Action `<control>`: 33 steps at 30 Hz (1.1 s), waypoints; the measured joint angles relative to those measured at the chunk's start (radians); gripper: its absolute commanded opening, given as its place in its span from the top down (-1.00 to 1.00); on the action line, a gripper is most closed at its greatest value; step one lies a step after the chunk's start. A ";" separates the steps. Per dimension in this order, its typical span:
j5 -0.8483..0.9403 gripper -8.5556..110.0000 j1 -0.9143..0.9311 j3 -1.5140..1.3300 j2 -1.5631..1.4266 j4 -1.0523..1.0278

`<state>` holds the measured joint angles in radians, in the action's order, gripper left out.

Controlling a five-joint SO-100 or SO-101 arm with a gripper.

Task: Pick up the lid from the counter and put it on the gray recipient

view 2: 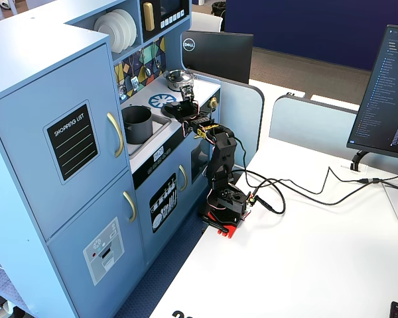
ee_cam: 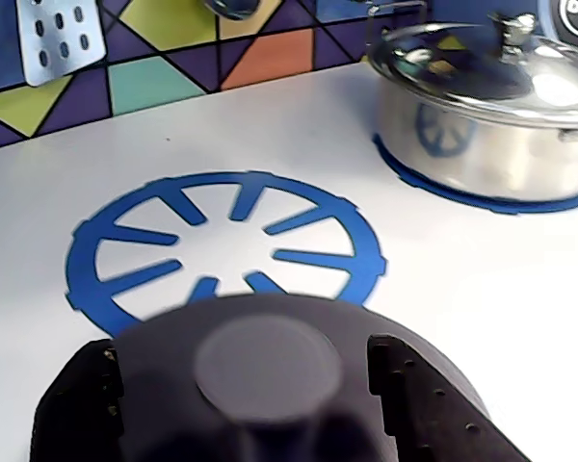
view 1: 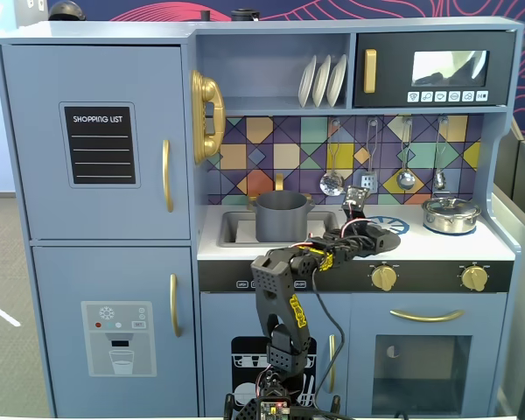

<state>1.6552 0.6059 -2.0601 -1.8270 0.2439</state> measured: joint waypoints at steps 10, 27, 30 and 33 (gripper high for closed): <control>0.002 0.80 -0.002 0.069 0.087 0.028; 0.012 0.86 -0.006 0.015 0.075 0.114; 0.020 0.86 -0.009 0.015 0.072 0.121; 0.021 0.86 -0.014 0.015 0.071 0.123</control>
<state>1.6766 0.5921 -2.0448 -1.7564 0.3666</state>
